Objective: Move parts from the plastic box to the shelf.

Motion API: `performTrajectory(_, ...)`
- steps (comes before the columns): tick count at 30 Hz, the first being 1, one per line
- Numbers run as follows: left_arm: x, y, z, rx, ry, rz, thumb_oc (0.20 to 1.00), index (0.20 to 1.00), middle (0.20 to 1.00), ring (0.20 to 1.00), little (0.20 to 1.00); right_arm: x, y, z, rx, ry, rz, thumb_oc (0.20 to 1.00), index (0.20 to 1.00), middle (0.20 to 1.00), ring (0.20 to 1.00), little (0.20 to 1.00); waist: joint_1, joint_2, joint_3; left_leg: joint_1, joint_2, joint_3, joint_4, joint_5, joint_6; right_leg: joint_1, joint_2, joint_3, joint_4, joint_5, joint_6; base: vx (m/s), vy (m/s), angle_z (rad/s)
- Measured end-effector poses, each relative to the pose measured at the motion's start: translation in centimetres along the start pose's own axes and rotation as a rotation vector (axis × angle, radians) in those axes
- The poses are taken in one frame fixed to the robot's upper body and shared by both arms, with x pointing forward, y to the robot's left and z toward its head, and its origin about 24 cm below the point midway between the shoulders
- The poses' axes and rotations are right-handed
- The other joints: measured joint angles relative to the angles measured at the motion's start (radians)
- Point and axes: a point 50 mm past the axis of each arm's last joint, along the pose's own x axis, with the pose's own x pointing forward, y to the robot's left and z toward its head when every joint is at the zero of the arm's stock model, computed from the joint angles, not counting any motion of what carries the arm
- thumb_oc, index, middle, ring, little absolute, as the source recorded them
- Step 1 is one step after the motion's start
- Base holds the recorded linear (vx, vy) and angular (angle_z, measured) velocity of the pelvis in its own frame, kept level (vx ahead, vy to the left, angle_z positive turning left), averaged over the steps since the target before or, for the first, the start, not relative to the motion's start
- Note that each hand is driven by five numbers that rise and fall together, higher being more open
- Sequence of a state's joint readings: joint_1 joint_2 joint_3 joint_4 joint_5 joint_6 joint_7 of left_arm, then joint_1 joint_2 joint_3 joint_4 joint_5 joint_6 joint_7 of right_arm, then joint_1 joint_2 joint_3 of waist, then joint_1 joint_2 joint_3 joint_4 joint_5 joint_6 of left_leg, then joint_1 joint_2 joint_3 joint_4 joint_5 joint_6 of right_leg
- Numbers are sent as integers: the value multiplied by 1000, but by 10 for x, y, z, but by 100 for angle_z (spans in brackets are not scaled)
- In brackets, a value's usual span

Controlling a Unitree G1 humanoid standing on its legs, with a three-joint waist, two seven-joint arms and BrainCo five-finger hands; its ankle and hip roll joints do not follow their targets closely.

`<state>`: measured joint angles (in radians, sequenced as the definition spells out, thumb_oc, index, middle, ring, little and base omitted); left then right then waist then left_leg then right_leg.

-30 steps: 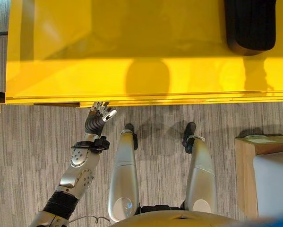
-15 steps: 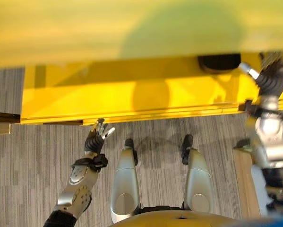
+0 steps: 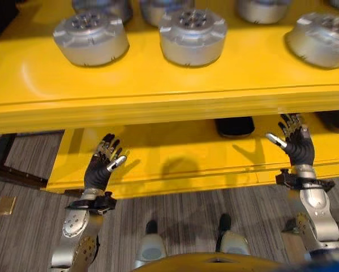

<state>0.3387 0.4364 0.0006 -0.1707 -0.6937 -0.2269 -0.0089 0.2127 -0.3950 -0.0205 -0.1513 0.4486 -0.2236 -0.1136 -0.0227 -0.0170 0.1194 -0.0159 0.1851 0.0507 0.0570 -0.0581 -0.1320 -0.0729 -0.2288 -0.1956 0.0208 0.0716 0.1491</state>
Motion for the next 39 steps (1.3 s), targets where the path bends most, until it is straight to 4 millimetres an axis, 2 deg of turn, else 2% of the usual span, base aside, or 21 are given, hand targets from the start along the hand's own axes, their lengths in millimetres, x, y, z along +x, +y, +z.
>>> performTrajectory(5, 1, -7, -10, -21, 6, 13, 1000, 1000, 1000, 1000, 1000, -11, 6, -28, 58, 141, 20, 1000, 1000, 1000, 1000, 1000, -21, 12, -44, 61, 5, 54, -68, 34, -9, 14, 22, 35, -66, 41, -5, 39, -6, -28)
performTrajectory(12, 6, -18, -16, -25, 21, -18, 1000, 1000, 1000, 1000, 1000, -12, 7, -32, 90, 168, 33, 1000, 1000, 1000, 1000, 1000, -60, 57, -60, 101, 38, 110, -100, 42, -7, 5, 57, 81, -74, 50, -5, 1, -116, -23)
performTrajectory(16, -2, -19, -30, -53, 64, 14, 1000, 1000, 1000, 1000, 1000, -10, 5, -30, 70, 165, 57, 1000, 1000, 1000, 1000, 1000, -35, 99, -28, 57, 117, 111, -59, 43, 4, -72, 138, 91, 32, -1, -61, -68, -231, -15)
performTrajectory(17, 0, -19, -29, -48, 62, 9, 1000, 1000, 1000, 1000, 1000, -9, 4, -30, 64, 168, 57, 1000, 1000, 1000, 1000, 1000, -37, 81, -10, 31, 124, 86, -16, 48, 12, -106, 143, 103, 81, -35, -81, -74, -196, -14)
performTrajectory(18, -3, -16, -35, -46, 91, 23, 1000, 1000, 1000, 1000, 1000, -8, 4, -31, 64, 170, 51, 1000, 1000, 1000, 1000, 1000, -15, 71, 1, 11, 131, 56, 13, 82, 58, -106, 164, 96, 90, -39, -90, -67, -215, 26)
performTrajectory(19, -1, -11, -42, -35, 130, 36, 1000, 1000, 1000, 1000, 1000, -7, 0, -31, 58, 166, 35, 1000, 1000, 1000, 1000, 1000, -15, 25, 23, -71, 116, -12, 99, 187, 110, -122, 156, 87, 107, -57, -118, 10, -101, 21)
performTrajectory(20, 1, -11, -43, -39, 131, 38, 1000, 1000, 1000, 1000, 1000, -5, 3, -30, 79, 158, 31, 1000, 1000, 1000, 1000, 1000, -4, -2, 38, -88, 71, -74, 138, 168, 77, -109, 142, 107, 91, -47, -129, 22, -44, 3)
performTrajectory(21, -4, -9, -46, -37, 149, 46, 1000, 1000, 1000, 1000, 1000, 0, 8, -28, 107, 143, 42, 1000, 1000, 1000, 1000, 1000, 19, -27, 42, -78, -34, -183, 125, 105, 26, -113, 125, 136, 72, -35, -131, 22, -30, -54)
performTrajectory(22, -7, -9, -47, -40, 154, 56, 1000, 1000, 1000, 1000, 1000, 5, 14, -24, 127, 121, 64, 1000, 1000, 1000, 1000, 1000, 35, -53, 44, -69, -184, -349, 84, 57, 27, -124, 108, 186, 45, -7, -129, 8, -16, -76)
performTrajectory(23, -6, -11, -48, -52, 148, 58, 1000, 1000, 1000, 1000, 1000, 10, 19, -21, 134, 103, 85, 1000, 1000, 1000, 1000, 1000, 44, -51, 41, -69, -294, -446, 59, 28, 57, -138, 105, 223, 33, 3, -119, 10, 7, -61)
performTrajectory(24, -4, -16, -47, -73, 134, 55, 1000, 1000, 1000, 1000, 1000, 14, 22, -22, 135, 106, 96, 1000, 1000, 1000, 1000, 1000, 39, -28, 42, -76, -382, -474, 53, -2, 112, -136, 117, 236, 25, 6, -116, 63, 71, -52)
performTrajectory(25, 0, -19, -43, -76, 113, 39, 1000, 1000, 1000, 1000, 1000, 13, 23, -25, 136, 120, 101, 1000, 1000, 1000, 1000, 1000, 36, -5, 39, -72, -403, -461, 62, -23, 145, -130, 159, 234, 31, 8, -117, 80, 135, -43)
performTrajectory(26, 2, -21, -37, -76, 84, 26, 1000, 1000, 1000, 1000, 1000, 8, 24, -30, 145, 146, 107, 1000, 1000, 1000, 1000, 1000, 29, 3, 36, -65, -388, -447, 87, -31, 178, -130, 198, 240, 36, 7, -118, 98, 219, -51)
performTrajectory(28, 5, -23, -34, -73, 73, 12, 1000, 1000, 1000, 1000, 1000, 2, 27, -32, 161, 161, 114, 1000, 1000, 1000, 1000, 1000, 33, 0, 34, -71, -363, -375, 84, -30, 207, -129, 212, 254, 24, -1, -108, 44, 160, -73)
performTrajectory(29, 6, -23, -35, -75, 78, 9, 1000, 1000, 1000, 1000, 1000, 1, 25, -31, 161, 158, 109, 1000, 1000, 1000, 1000, 1000, 29, 4, 34, -72, -331, -329, 65, -11, 231, -145, 222, 245, 81, -41, -116, 33, 175, -79)
performTrajectory(31, 8, -25, -34, -72, 74, -2, 1000, 1000, 1000, 1000, 1000, -1, 22, -32, 163, 165, 96, 1000, 1000, 1000, 1000, 1000, -2, 2, 25, -56, -330, -297, 68, -6, 234, -166, 183, 240, 251, -108, -102, 4, 225, -51)
performTrajectory(32, 6, -22, -33, -44, 82, -12, 1000, 1000, 1000, 1000, 1000, -4, 25, -34, 179, 174, 95, 1000, 1000, 1000, 1000, 1000, 5, -33, 1, -58, -356, -264, 65, -9, 235, -151, 130, 255, 218, -139, -88, -40, 180, -71)
performTrajectory(33, 6, -21, -35, -43, 96, -5, 1000, 1000, 1000, 1000, 1000, -2, 26, -35, 185, 174, 99, 1000, 1000, 1000, 1000, 1000, 16, -16, 6, -54, -344, -248, 65, -6, 240, -149, 145, 269, 206, -141, -80, -34, 129, -88)
performTrajectory(34, 5, -20, -36, -38, 99, -5, 1000, 1000, 1000, 1000, 1000, -2, 28, -34, 189, 171, 105, 1000, 1000, 1000, 1000, 1000, 16, -8, 7, -55, -340, -240, 63, -4, 238, -148, 146, 271, 188, -137, -76, -34, 104, -97)
performTrajectory(35, 6, -21, -36, -39, 98, -6, 1000, 1000, 1000, 1000, 1000, -1, 32, -34, 189, 177, 124, 1000, 1000, 1000, 1000, 1000, 13, 22, 18, -52, -327, -210, 43, 13, 227, -144, 142, 274, 176, -111, -45, -33, 83, -65)
performTrajectory(39, 11, -22, -32, -35, 79, -16, 1000, 1000, 1000, 1000, 1000, 0, 39, -35, 202, 186, 156, 1000, 1000, 1000, 1000, 1000, 5, 12, 25, -37, -336, -123, 32, 25, 227, -160, 130, 313, 149, -58, -48, -97, 111, -62)
